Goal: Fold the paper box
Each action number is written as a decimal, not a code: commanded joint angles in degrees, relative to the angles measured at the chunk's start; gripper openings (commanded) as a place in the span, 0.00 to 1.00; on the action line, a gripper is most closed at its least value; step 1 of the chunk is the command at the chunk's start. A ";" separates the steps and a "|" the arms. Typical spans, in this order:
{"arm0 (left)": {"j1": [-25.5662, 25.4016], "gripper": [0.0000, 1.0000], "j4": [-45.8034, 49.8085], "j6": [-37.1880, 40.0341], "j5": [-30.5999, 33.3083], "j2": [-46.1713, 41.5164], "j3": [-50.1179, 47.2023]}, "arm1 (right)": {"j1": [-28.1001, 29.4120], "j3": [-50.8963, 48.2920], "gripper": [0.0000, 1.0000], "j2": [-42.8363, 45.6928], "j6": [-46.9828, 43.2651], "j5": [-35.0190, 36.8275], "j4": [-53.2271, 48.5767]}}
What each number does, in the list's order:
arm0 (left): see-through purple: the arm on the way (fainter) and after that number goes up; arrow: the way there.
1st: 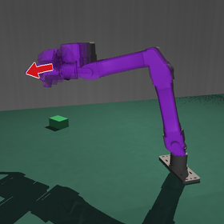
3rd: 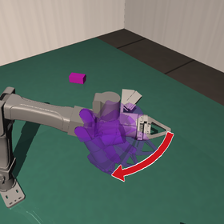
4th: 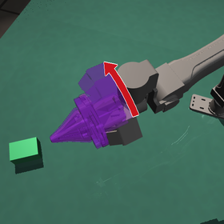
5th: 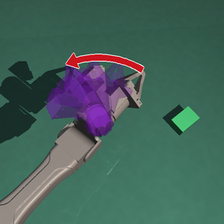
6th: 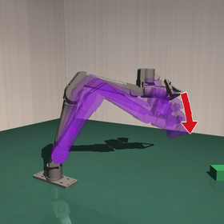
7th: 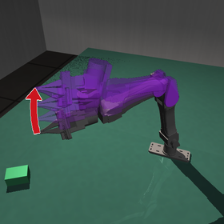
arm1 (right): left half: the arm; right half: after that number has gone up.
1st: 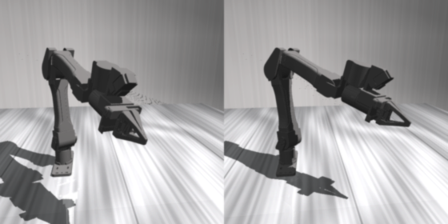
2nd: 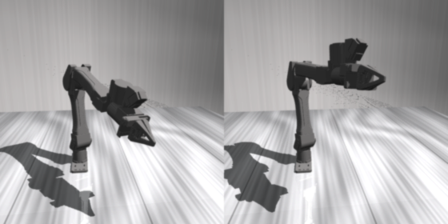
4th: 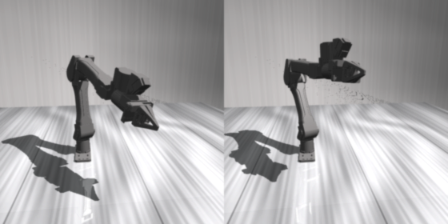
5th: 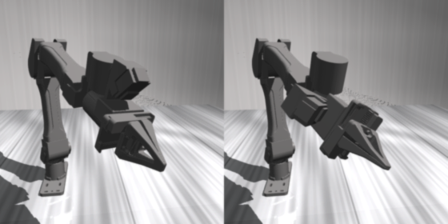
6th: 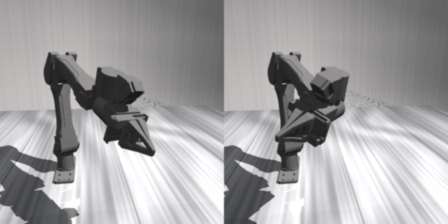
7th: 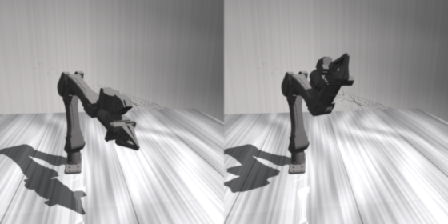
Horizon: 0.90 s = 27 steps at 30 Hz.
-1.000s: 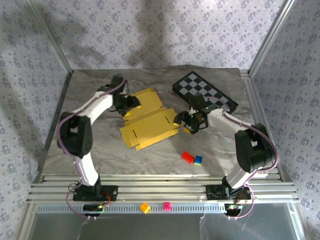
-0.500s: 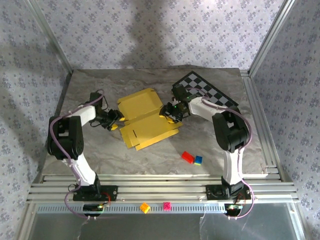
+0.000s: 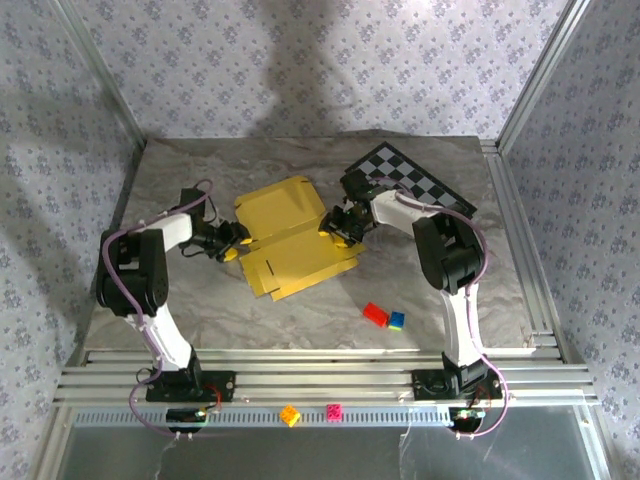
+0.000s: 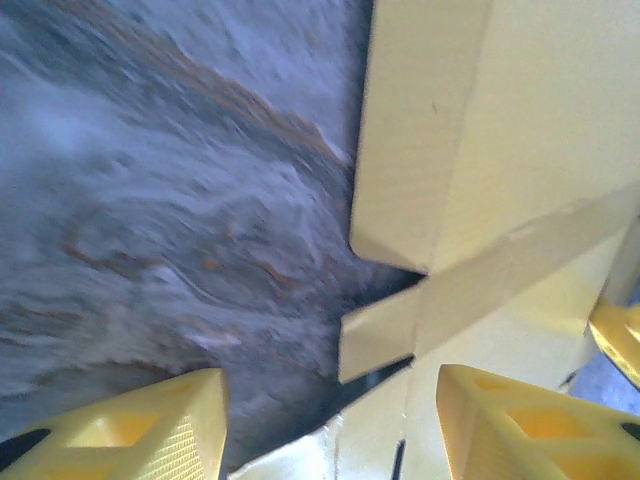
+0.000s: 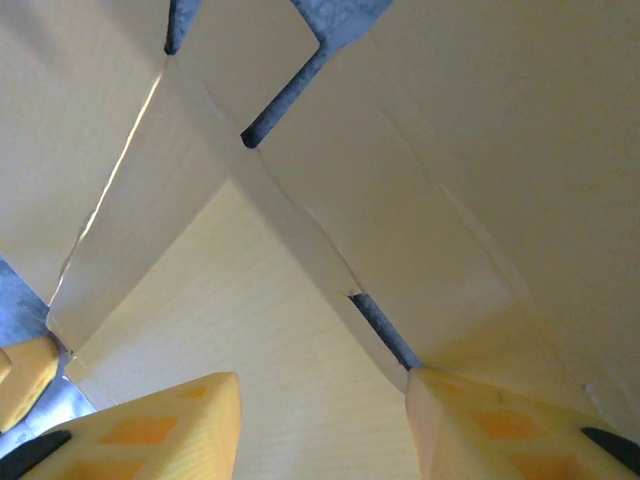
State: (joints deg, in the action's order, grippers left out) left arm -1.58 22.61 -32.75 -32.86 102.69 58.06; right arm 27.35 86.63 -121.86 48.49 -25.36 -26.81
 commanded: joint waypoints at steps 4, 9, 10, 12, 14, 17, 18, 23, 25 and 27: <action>-1.11 0.57 -1.50 -3.29 -8.96 -3.64 -2.50 | -0.95 1.08 0.49 -2.41 -0.30 -0.29 -3.84; 0.11 0.57 1.99 -2.30 -8.86 -6.28 -2.22 | -1.58 1.08 0.49 -2.41 -0.50 -0.47 -4.05; 0.63 0.56 1.87 -2.67 -9.06 -6.81 -2.40 | -1.65 1.17 0.49 -2.48 -0.55 -0.47 -4.12; 1.23 0.56 1.18 -3.64 -10.27 -7.75 -2.43 | -1.86 1.26 0.49 -2.50 -0.68 -0.67 -4.21; 1.18 0.56 0.26 -5.04 -12.19 -7.99 -2.38 | -2.04 1.26 0.49 -2.59 -0.68 -1.02 -4.23; 1.23 0.56 1.86 -5.69 -14.09 -7.49 -1.87 | -2.39 1.57 0.49 -2.68 -1.07 -1.44 -4.69; 1.23 0.56 6.43 -3.50 -11.30 -7.86 -0.86 | -2.48 1.61 0.49 -2.68 -1.17 -1.53 -4.89; 1.63 0.59 18.23 3.01 -0.94 -7.64 0.83 | -2.93 1.79 0.49 -2.81 -1.48 -1.79 -5.29; 1.33 0.61 16.82 3.05 -0.76 -6.70 0.16 | -2.95 1.79 0.49 -2.97 -1.55 -1.95 -5.19; 0.48 0.62 13.44 2.74 -0.76 -5.41 -0.07 | -2.83 1.95 0.49 -3.36 -1.51 -2.14 -5.25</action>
State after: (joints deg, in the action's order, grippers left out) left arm -0.47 35.14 -32.08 -35.66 96.16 56.90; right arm 24.82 87.72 -122.85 48.01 -28.36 -28.73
